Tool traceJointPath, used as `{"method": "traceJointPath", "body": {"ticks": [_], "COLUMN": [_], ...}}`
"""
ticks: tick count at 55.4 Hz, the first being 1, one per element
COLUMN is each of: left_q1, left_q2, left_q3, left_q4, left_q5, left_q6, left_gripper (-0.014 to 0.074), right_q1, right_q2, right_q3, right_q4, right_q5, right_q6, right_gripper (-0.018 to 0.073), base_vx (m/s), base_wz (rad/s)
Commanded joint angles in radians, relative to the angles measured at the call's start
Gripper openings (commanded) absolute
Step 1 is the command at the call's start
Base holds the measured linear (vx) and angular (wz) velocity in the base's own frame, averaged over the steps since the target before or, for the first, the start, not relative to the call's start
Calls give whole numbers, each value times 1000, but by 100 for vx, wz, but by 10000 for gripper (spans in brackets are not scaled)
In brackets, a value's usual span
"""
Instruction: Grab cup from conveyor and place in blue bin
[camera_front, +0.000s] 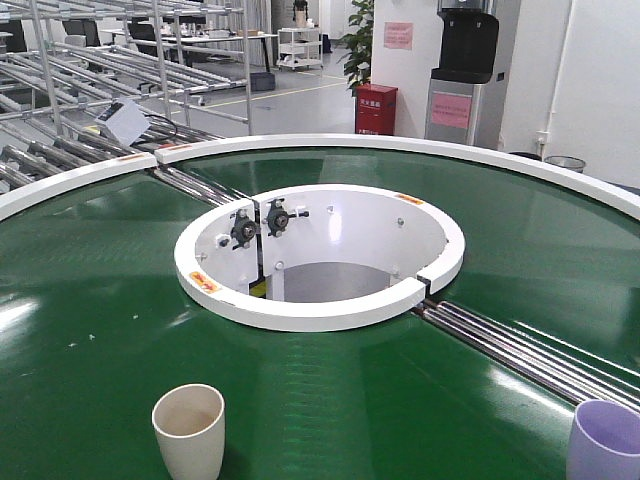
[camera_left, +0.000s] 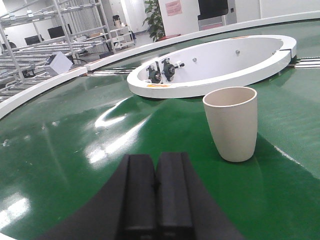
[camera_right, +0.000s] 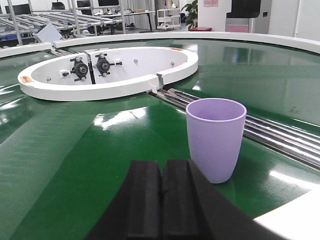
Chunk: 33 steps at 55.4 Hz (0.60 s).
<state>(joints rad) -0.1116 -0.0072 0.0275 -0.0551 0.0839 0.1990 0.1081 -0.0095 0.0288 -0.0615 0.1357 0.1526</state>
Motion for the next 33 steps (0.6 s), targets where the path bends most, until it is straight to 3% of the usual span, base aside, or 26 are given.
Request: {"method": "traceJointPath", "body": {"ticks": [1, 33], "left_q1": [0, 0], "left_q2": [-18, -18], "left_q3": [7, 7], "left_q4": [-3, -3], "left_q5": [-84, -84], "left_q6": [-8, -8], "left_gripper": [3, 3], "right_q1": [-3, -3], "right_q2": [-12, -12], "right_q3": [20, 20], "right_q4": [-7, -7], "right_q5": [-83, -83], "right_q6": [-5, -5], "right_gripper": [-9, -9], "base_vx": [0, 0], "base_wz": [0, 0]}}
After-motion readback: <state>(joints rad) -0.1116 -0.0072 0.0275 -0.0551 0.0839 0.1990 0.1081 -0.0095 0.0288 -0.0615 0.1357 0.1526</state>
